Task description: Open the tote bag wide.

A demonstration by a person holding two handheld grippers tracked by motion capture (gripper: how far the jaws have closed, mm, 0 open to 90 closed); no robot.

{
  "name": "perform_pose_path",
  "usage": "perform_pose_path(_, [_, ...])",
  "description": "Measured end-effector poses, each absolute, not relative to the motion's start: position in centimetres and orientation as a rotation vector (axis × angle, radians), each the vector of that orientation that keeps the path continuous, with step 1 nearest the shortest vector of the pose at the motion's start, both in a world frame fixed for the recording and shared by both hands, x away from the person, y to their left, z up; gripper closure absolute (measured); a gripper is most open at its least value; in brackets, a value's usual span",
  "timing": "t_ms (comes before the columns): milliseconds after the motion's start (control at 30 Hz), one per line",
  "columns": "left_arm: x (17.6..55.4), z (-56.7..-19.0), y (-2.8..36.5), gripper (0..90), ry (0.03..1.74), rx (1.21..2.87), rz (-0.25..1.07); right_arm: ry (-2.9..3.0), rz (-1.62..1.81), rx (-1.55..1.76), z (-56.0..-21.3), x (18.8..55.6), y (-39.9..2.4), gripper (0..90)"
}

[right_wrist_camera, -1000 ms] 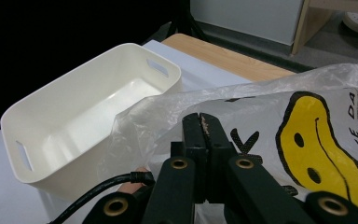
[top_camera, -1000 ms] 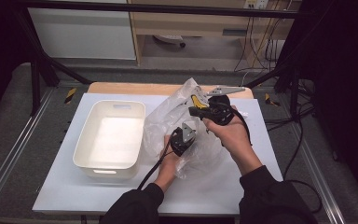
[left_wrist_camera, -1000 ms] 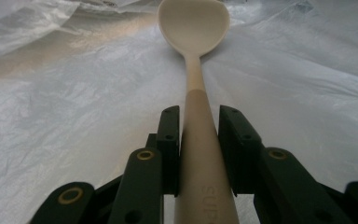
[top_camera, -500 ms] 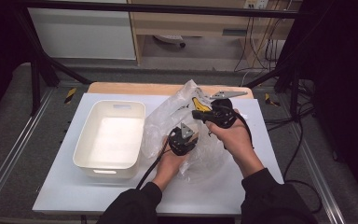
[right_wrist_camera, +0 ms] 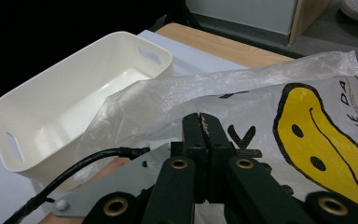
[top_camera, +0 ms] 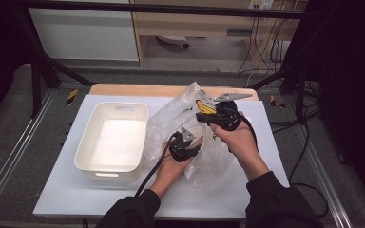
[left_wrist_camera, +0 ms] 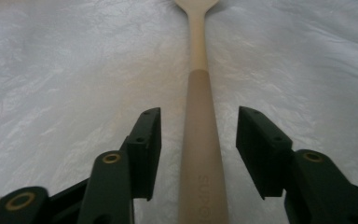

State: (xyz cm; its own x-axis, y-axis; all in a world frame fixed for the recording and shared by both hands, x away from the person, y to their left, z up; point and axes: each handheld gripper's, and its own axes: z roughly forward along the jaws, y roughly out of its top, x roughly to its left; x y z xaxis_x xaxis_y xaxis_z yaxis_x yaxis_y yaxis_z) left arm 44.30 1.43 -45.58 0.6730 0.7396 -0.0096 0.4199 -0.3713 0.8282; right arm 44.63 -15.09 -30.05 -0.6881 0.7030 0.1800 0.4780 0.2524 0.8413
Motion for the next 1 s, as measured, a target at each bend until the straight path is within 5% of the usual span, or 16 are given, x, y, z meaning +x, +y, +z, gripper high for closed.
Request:
perform_pose_path(500, [39.3, -44.5, 4.6, 31.2, 0.824, 1.981, 0.439, 2.300, 1.401, 1.133, -31.3, 44.6, -14.9, 90.0])
perform_pose_path(1000, [35.1, -41.2, 7.7, 25.9, 0.788, 1.912, 0.393, 2.320, 1.385, 1.135, -33.0, 43.9, -14.9, 90.0])
